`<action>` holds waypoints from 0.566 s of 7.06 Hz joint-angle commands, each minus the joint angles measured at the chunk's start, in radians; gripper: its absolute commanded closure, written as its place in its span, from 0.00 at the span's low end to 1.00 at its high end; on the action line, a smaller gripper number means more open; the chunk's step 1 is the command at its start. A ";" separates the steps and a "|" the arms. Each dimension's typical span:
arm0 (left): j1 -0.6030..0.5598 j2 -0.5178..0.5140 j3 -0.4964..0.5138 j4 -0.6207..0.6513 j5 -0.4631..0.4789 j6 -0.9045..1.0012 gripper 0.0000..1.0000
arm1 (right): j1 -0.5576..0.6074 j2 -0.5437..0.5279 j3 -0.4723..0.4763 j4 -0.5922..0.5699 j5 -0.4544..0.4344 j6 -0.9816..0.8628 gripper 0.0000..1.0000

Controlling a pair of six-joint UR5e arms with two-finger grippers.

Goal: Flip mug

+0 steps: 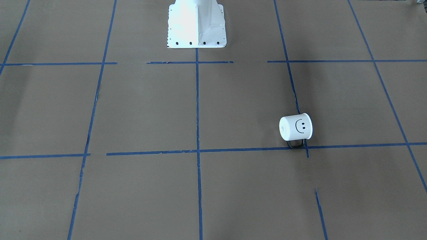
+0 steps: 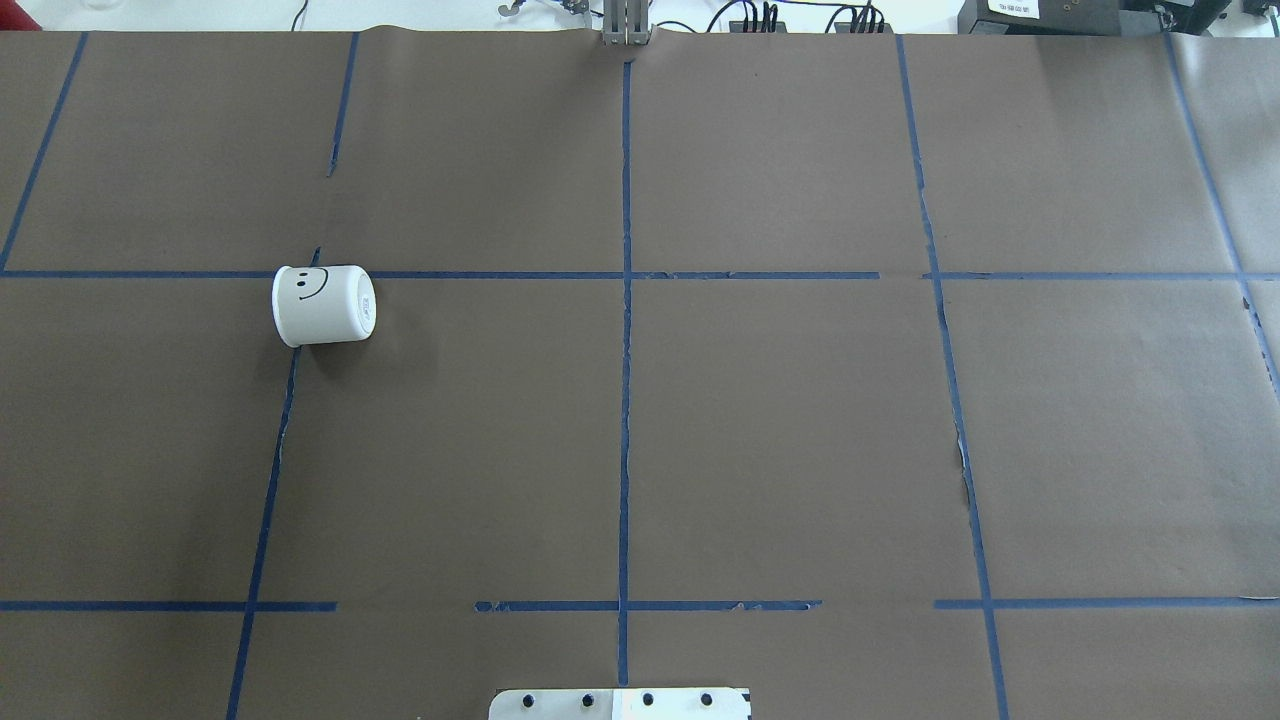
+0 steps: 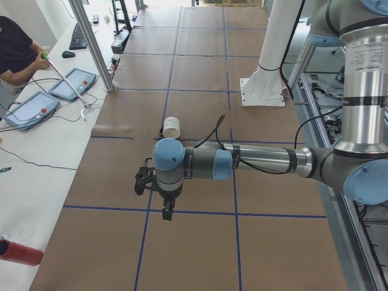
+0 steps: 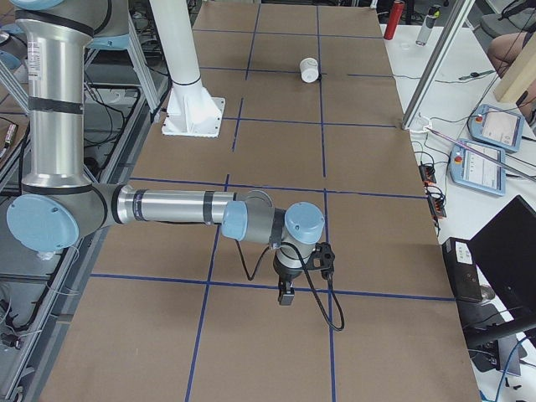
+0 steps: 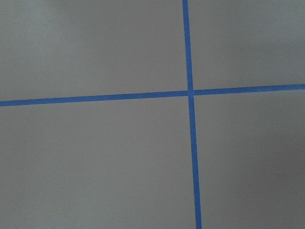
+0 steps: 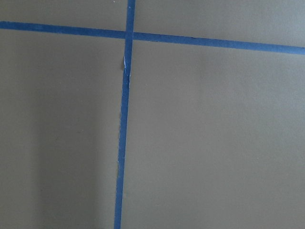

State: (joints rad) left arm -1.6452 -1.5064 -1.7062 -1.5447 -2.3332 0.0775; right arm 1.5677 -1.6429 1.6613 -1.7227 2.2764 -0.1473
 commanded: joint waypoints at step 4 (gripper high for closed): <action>0.001 0.003 0.014 -0.047 0.003 0.022 0.00 | 0.000 0.000 -0.002 0.000 0.000 0.000 0.00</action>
State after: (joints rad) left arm -1.6445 -1.5031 -1.6966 -1.5777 -2.3319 0.0899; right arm 1.5677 -1.6429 1.6610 -1.7227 2.2764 -0.1473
